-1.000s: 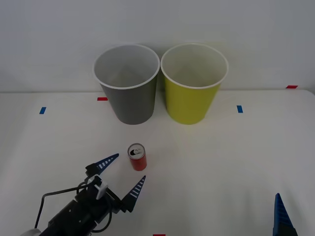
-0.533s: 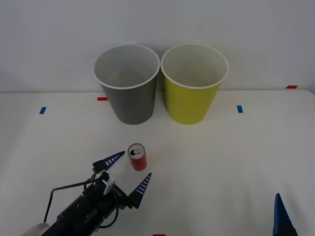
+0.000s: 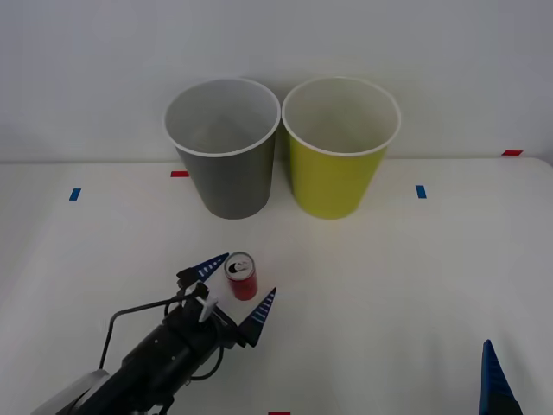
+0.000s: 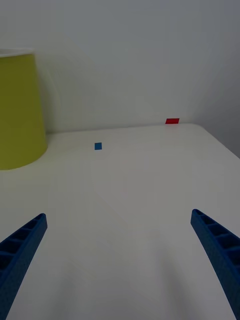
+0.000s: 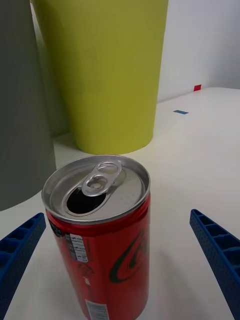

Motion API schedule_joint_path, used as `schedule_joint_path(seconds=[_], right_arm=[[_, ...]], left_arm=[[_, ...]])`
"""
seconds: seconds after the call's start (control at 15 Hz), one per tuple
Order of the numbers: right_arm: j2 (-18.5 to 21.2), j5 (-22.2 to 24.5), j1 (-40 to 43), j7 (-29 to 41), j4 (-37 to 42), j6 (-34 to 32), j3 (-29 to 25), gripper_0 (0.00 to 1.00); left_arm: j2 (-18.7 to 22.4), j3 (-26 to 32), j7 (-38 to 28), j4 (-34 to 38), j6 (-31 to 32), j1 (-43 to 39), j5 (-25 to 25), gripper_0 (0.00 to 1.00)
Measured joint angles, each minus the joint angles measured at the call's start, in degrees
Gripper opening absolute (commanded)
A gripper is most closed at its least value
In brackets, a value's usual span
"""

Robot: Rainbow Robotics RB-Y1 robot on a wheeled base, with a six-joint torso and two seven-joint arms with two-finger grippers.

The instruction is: Put cans in the gray bin and PET bottles in the light green bin.

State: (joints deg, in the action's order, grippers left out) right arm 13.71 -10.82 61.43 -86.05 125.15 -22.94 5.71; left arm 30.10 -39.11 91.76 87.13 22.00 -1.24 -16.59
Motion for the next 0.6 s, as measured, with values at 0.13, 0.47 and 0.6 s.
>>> schedule_joint_path(seconds=[0.13,0.47,0.6], right_arm=[[0.0,0.0,0.0,0.0,0.0,0.0,0.0,1.0],[0.0,0.0,0.0,0.0,0.0,0.0,0.0,1.0],[0.0,0.0,0.0,0.0,0.0,0.0,0.0,1.0]], left_arm=[[-1.0,0.0,0.0,-1.0,0.0,0.9,0.0,1.0],[-1.1,0.1,0.0,-1.2,-0.5,1.8,-0.6,0.0],[-1.0,0.1,0.0,-1.1,-0.4,1.8,-0.6,0.0]])
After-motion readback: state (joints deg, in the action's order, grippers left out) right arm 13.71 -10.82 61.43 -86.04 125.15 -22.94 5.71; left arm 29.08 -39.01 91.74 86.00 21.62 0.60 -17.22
